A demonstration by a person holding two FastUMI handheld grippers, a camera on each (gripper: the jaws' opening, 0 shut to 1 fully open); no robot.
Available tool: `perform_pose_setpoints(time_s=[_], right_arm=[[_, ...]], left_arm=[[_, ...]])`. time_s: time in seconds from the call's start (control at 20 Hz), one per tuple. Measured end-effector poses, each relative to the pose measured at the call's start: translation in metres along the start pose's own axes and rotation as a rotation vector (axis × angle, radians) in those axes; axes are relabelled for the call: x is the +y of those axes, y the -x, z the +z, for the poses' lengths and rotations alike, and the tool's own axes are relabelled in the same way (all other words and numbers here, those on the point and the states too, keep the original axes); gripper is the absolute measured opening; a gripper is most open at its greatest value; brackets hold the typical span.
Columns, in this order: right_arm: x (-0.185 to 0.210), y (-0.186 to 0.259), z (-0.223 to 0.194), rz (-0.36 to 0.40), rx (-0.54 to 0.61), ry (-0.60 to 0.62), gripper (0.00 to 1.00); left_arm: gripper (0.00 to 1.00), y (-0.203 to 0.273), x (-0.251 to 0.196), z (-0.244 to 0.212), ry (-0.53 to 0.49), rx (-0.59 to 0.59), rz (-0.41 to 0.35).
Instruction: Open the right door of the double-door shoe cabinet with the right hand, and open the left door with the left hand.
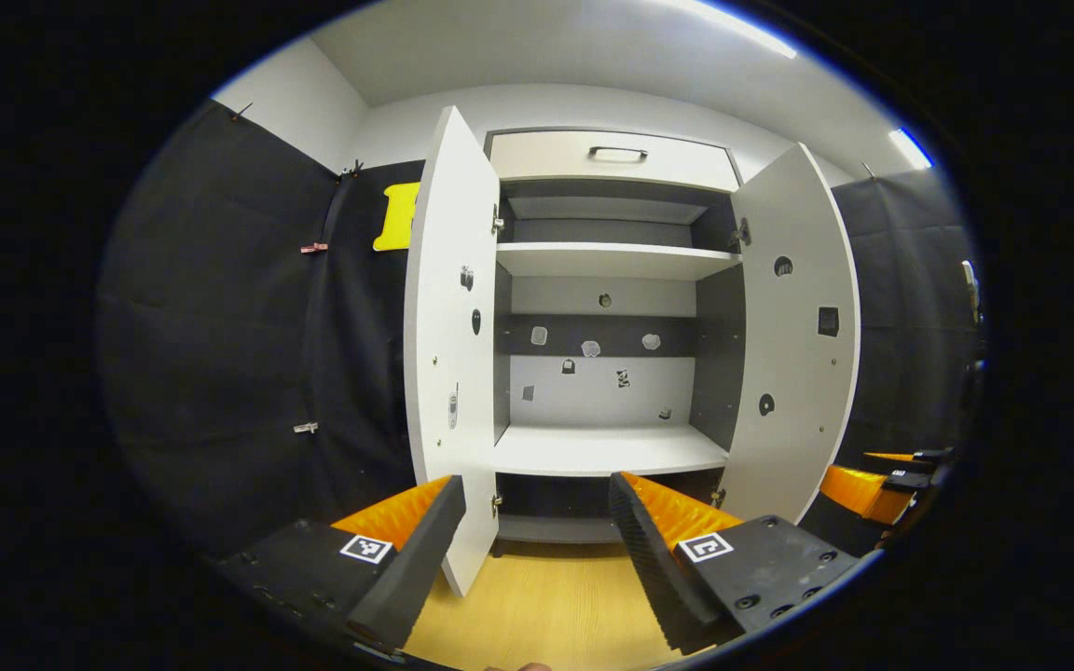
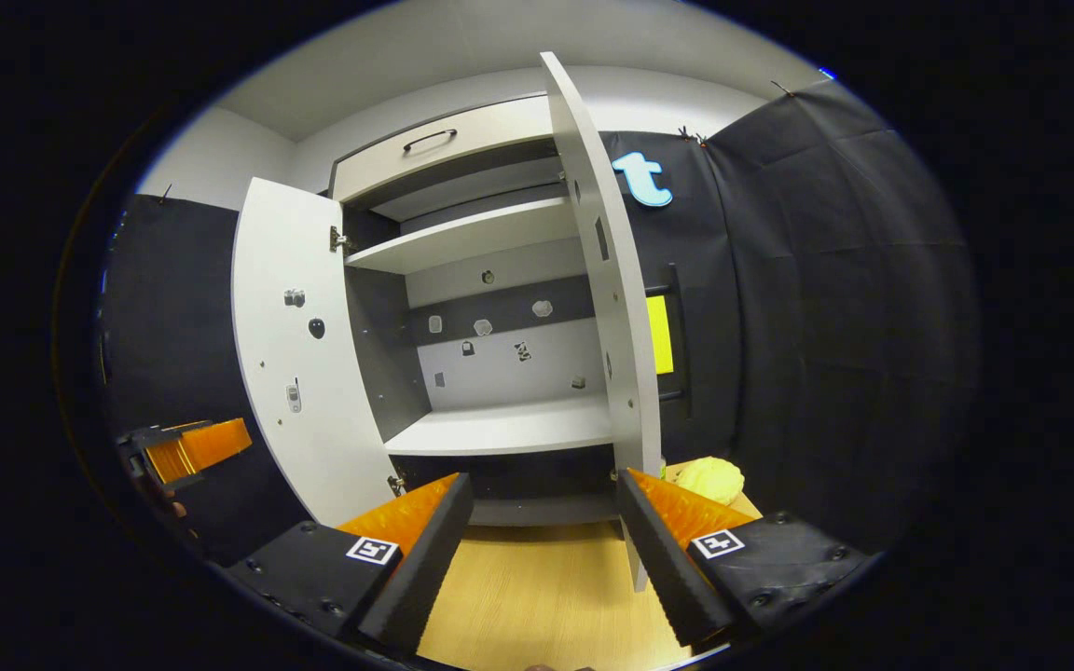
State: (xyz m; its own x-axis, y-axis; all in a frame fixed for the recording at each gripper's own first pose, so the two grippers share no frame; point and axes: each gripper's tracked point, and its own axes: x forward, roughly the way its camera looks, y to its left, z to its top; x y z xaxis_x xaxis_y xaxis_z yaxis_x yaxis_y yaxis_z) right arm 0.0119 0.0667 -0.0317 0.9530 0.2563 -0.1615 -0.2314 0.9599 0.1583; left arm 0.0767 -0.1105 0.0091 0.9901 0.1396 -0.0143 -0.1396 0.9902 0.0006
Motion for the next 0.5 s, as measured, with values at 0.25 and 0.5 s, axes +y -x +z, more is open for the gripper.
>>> perform_pose_setpoints(time_s=[0.25,0.5], right_arm=[[0.008,0.001,-0.008,-0.039,-0.018,0.032,0.98],[0.014,-0.001,-0.022,-0.063,-0.014,0.067,0.98]], left_arm=[[0.96,-0.009,0.018,-0.024,-0.085,0.008,0.002],[0.95,-0.017,0.025,-0.040,-0.040,0.025,-0.021]])
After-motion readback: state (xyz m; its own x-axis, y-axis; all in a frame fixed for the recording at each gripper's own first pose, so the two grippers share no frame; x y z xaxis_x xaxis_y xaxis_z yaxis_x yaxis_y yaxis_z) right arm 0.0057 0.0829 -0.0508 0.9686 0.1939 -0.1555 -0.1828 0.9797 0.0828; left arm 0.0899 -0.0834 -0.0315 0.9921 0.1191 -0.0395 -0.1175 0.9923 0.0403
